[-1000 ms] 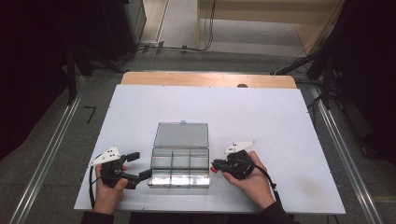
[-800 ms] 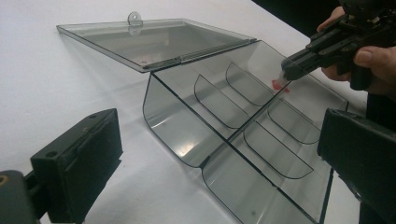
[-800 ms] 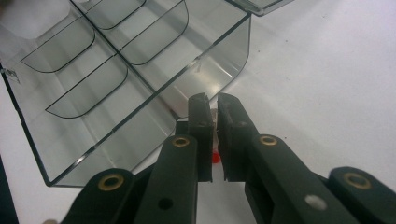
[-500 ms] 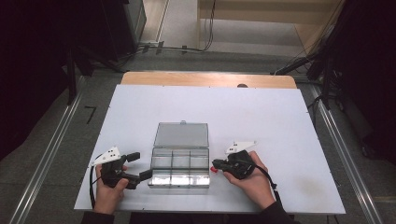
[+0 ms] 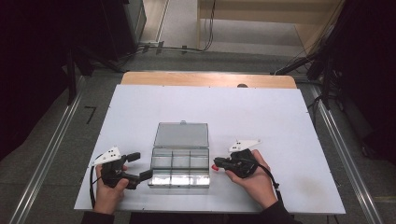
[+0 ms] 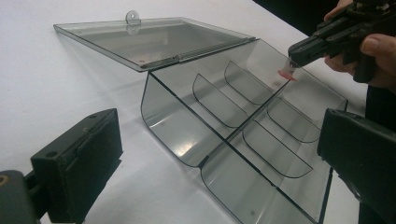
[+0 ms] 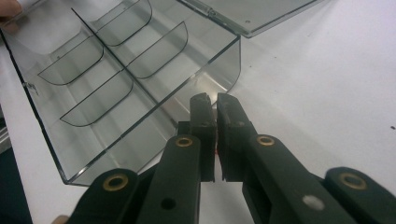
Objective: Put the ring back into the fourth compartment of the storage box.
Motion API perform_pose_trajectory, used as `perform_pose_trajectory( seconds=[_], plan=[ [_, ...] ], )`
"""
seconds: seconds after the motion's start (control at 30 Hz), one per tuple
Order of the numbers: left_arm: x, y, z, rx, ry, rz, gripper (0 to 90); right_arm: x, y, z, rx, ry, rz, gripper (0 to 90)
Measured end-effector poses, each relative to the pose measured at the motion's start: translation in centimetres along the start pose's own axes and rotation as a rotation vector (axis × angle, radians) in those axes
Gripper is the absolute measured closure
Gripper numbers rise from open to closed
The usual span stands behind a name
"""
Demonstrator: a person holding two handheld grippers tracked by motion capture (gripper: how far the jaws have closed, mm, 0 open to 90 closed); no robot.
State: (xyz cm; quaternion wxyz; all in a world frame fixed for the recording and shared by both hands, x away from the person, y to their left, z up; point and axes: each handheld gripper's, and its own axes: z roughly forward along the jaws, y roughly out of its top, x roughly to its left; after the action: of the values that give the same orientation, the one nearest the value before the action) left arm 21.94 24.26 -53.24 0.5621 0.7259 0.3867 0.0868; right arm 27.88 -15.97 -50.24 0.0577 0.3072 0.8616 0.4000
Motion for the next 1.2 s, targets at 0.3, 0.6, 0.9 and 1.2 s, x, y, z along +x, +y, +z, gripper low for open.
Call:
perform_pose_trajectory(
  seconds=[0.3,0.6,0.9,1.2],
  plan=[
    [-0.2,0.0,0.0,0.004,0.008,0.016,0.0,-0.2,0.2,-0.8,-0.018,0.003,0.010,84.6],
    [-0.4,0.2,0.0,0.003,0.018,0.040,0.0,-0.3,0.7,-1.5,-0.028,0.007,0.011,84.6],
    [-0.6,0.3,-0.3,-0.013,0.021,0.061,0.0,-0.2,1.3,-2.1,-0.047,0.010,0.012,84.6],
    [-0.7,0.5,-0.5,-0.026,0.020,0.067,0.7,-0.1,1.6,-2.4,-0.056,0.017,0.010,84.6]
  ],
)
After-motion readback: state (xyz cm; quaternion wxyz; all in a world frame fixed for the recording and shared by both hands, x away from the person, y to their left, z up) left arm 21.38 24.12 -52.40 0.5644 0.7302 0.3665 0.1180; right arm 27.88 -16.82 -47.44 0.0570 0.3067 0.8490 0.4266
